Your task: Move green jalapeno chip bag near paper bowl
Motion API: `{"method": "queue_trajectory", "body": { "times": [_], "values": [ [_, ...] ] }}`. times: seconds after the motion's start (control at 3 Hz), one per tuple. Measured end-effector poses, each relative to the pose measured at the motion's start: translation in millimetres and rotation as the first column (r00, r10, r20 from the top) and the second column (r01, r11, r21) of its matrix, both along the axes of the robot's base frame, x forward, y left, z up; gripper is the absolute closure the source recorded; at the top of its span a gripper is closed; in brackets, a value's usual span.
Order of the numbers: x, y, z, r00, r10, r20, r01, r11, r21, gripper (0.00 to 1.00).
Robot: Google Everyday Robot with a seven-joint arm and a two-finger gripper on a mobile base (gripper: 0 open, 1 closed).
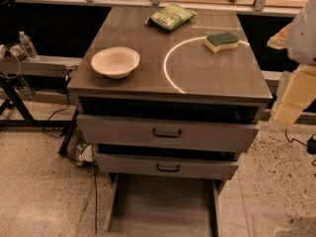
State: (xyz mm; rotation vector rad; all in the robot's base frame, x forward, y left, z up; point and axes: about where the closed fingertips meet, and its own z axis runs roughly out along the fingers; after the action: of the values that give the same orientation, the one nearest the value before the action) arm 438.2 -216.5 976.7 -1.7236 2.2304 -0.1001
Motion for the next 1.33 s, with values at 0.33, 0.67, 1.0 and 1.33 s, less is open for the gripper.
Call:
{"method": "queue_trajectory", "body": {
  "times": [0.33, 0.67, 1.0, 1.33],
  "values": [
    [0, 0, 0, 1.0, 0.0, 0.0, 0.0, 1.0, 0.0, 0.0],
    [44, 35, 5, 0.9983, 0.025, 0.053, -0.027, 0.999, 0.039, 0.0],
    [153, 107, 22, 0.9759, 0.06, 0.21, -0.083, 0.991, 0.103, 0.0],
    [221, 152, 40, 0.9402, 0.071, 0.333, -0.125, 0.982, 0.142, 0.0]
  ]
}}
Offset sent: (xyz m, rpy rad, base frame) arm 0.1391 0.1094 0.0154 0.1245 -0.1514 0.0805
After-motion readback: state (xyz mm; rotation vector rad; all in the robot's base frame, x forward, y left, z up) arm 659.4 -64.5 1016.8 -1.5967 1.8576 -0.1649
